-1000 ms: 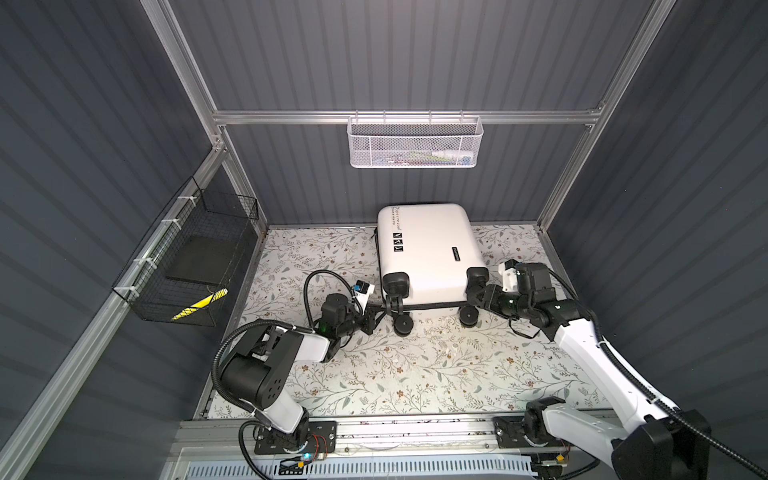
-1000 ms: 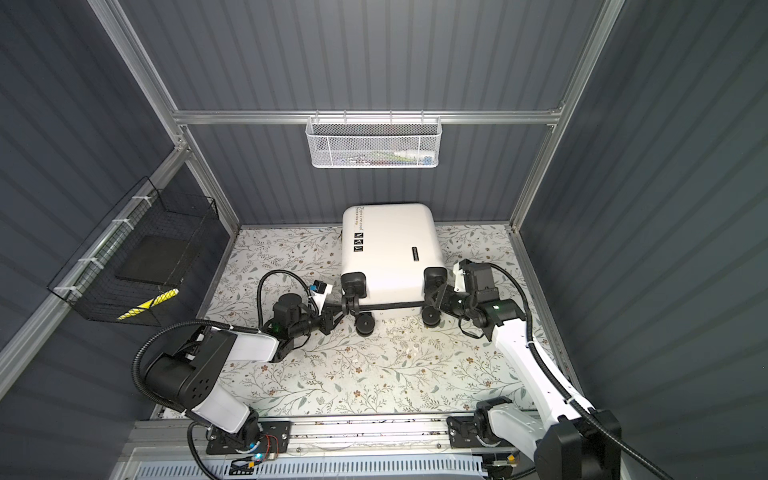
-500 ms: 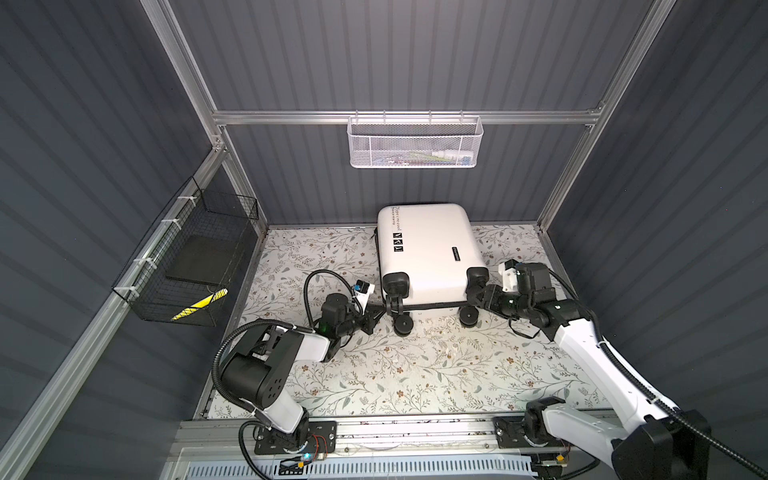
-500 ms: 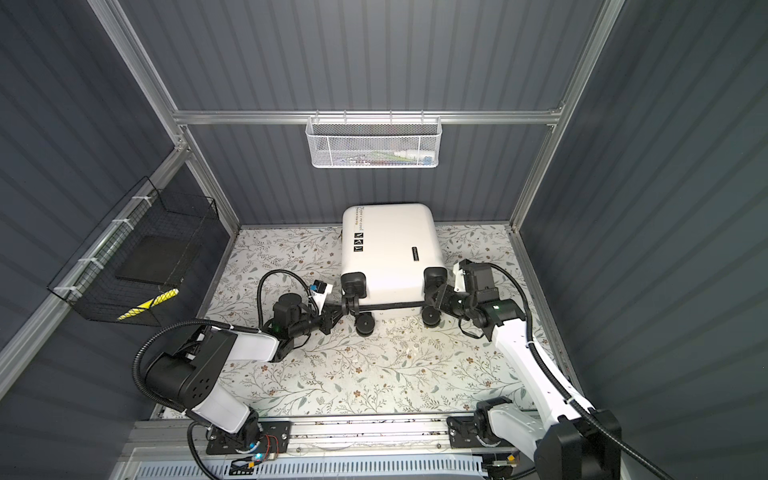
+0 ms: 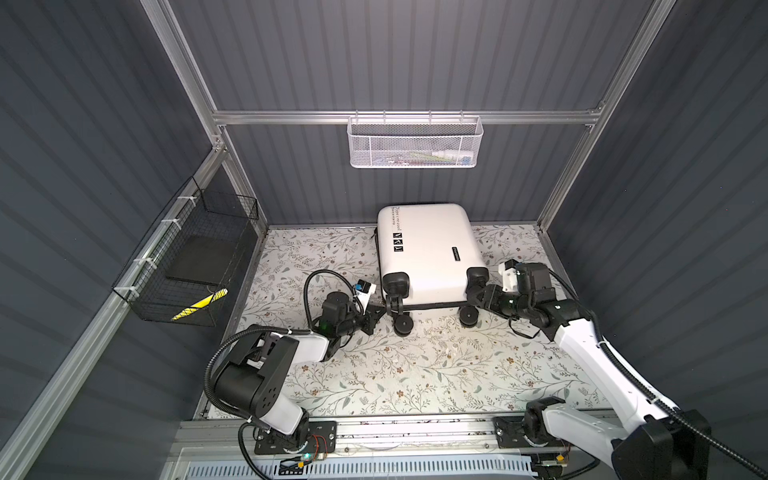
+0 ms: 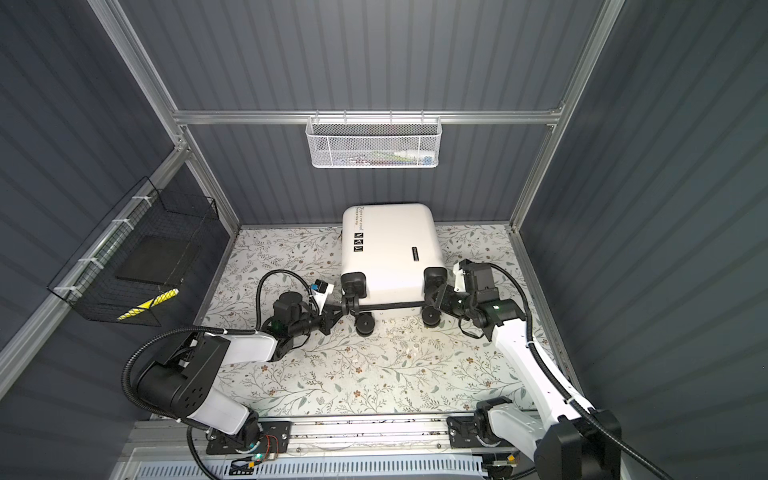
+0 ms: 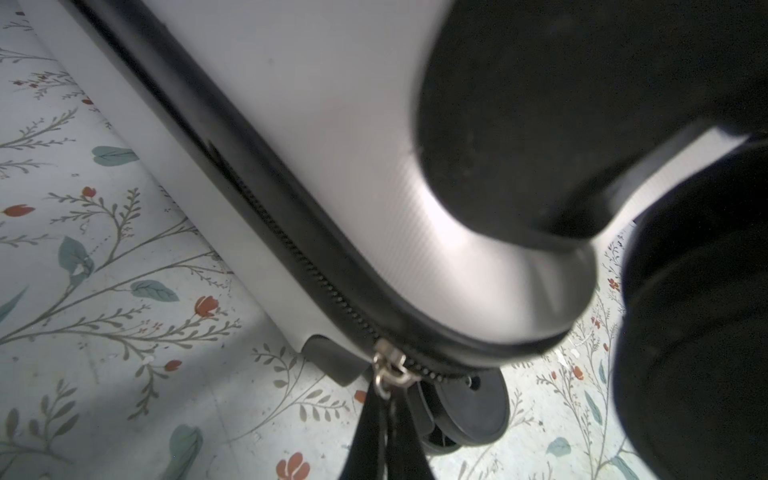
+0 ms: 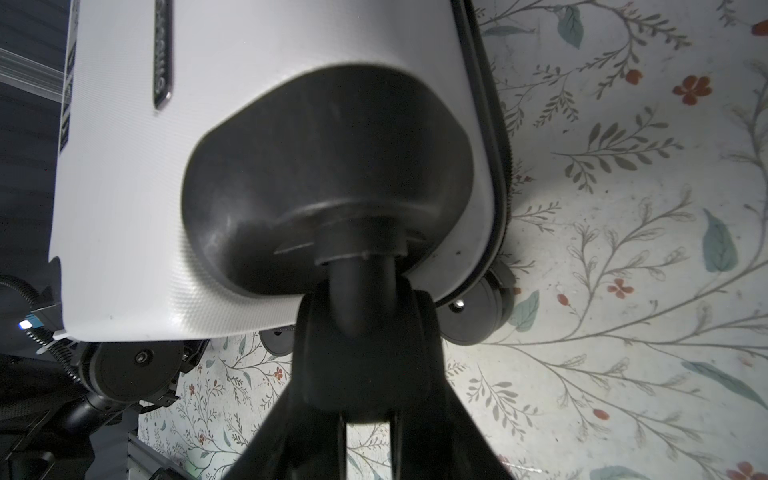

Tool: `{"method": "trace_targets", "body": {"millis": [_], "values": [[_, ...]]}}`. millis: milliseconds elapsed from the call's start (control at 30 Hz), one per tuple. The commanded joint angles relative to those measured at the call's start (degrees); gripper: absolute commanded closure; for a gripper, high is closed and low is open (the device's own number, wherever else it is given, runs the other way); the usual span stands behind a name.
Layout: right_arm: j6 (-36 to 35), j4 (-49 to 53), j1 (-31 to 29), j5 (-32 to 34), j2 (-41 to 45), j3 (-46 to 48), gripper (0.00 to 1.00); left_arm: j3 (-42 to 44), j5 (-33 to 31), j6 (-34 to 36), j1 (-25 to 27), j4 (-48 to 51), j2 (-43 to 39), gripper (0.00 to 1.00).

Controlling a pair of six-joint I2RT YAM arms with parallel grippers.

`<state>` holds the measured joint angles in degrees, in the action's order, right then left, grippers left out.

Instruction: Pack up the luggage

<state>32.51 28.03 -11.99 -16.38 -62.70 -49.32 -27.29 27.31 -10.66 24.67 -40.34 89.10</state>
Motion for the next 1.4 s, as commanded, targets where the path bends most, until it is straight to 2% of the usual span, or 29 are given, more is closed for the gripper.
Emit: {"method": "trace_targets", "body": {"millis": [0, 200, 333, 800, 1367], "values": [[1.9, 3.9, 1.0, 3.2, -0.5, -0.1, 0.92, -1.9, 0.6, 1.7, -0.5, 2.8, -2.0, 1.0], [2.3, 3.4, 1.0, 3.2, -0.7, -0.2, 0.92, -3.1, 1.1, 1.3, -0.5, 8.2, -3.2, 1.0], [2.5, 3.0, 1.0, 3.3, -1.1, -1.0, 0.92, -2.7, 2.1, 0.4, -0.5, 8.5, -3.6, 1.0], [2.6, 2.8, 2.0, 4.0, -6.6, -9.9, 0.95, -3.1, 3.4, 1.6, -0.3, 16.3, -7.9, 1.0], [4.8, -0.6, 2.0, 1.9, -7.4, -6.5, 0.98, -2.9, 6.0, -0.5, 2.1, 19.7, -9.6, 1.0]]}}
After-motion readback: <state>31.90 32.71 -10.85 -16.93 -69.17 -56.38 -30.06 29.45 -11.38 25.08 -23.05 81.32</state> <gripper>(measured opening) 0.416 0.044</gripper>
